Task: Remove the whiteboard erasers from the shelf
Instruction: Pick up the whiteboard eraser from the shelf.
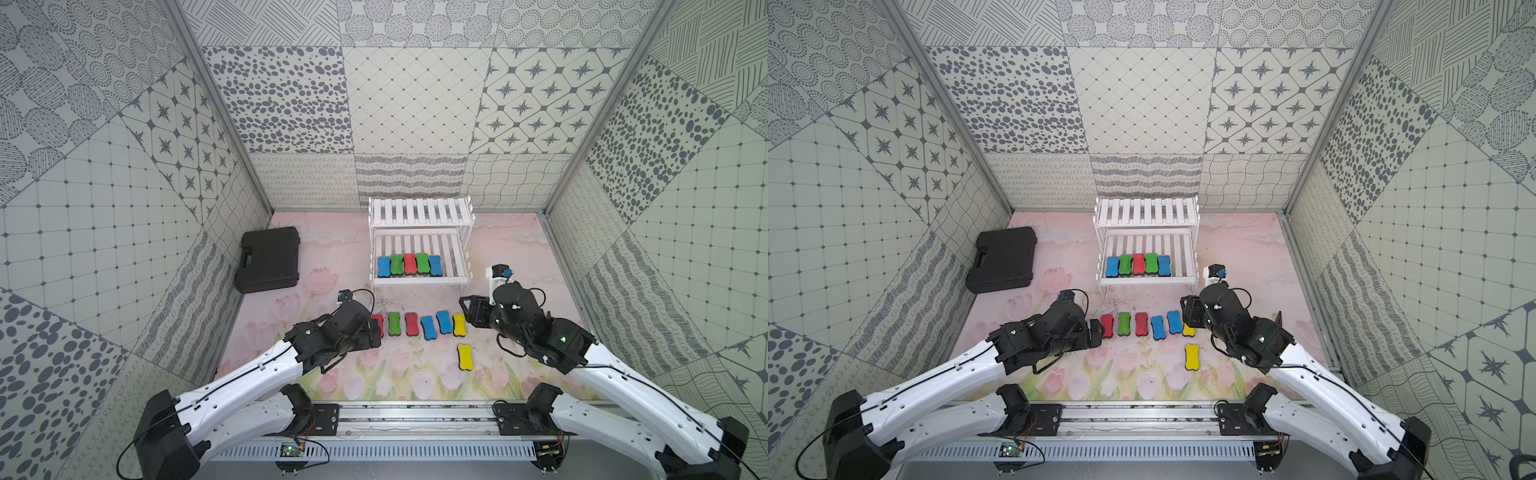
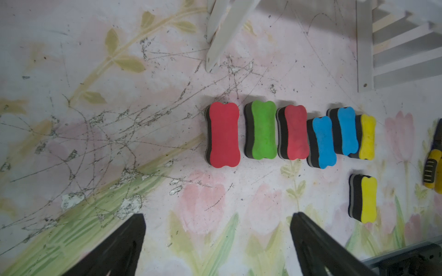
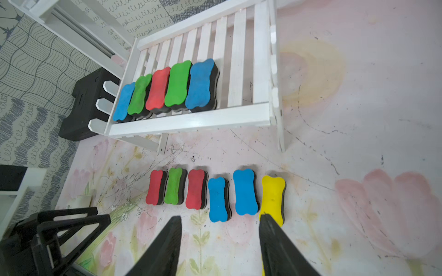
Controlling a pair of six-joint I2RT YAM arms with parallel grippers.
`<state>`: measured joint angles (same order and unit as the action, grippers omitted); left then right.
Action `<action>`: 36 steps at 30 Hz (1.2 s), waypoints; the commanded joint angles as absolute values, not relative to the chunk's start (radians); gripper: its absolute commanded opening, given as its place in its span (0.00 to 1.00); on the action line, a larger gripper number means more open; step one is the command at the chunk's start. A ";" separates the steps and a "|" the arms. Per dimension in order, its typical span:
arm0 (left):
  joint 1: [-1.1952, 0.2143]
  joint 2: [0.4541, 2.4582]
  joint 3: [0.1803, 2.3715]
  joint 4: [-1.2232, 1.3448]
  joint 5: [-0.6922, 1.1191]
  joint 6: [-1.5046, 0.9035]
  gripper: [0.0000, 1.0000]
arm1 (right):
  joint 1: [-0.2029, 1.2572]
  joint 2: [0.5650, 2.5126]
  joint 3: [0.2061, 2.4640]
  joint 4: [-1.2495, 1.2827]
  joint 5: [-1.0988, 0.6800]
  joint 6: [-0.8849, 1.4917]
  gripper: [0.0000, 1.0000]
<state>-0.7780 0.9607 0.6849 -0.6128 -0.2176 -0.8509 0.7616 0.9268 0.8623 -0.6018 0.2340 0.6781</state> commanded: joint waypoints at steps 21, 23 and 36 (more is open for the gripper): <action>-0.781 0.847 0.655 -0.673 -0.222 -0.861 0.99 | 0.633 1.489 1.171 -0.341 0.170 0.573 0.54; -0.781 0.847 0.655 -0.672 -0.224 -0.861 0.99 | 0.627 1.501 1.181 -0.341 0.167 0.573 0.54; -0.781 0.839 0.652 -0.680 -0.234 -0.861 0.99 | 0.601 1.571 1.183 -0.343 0.168 0.592 0.46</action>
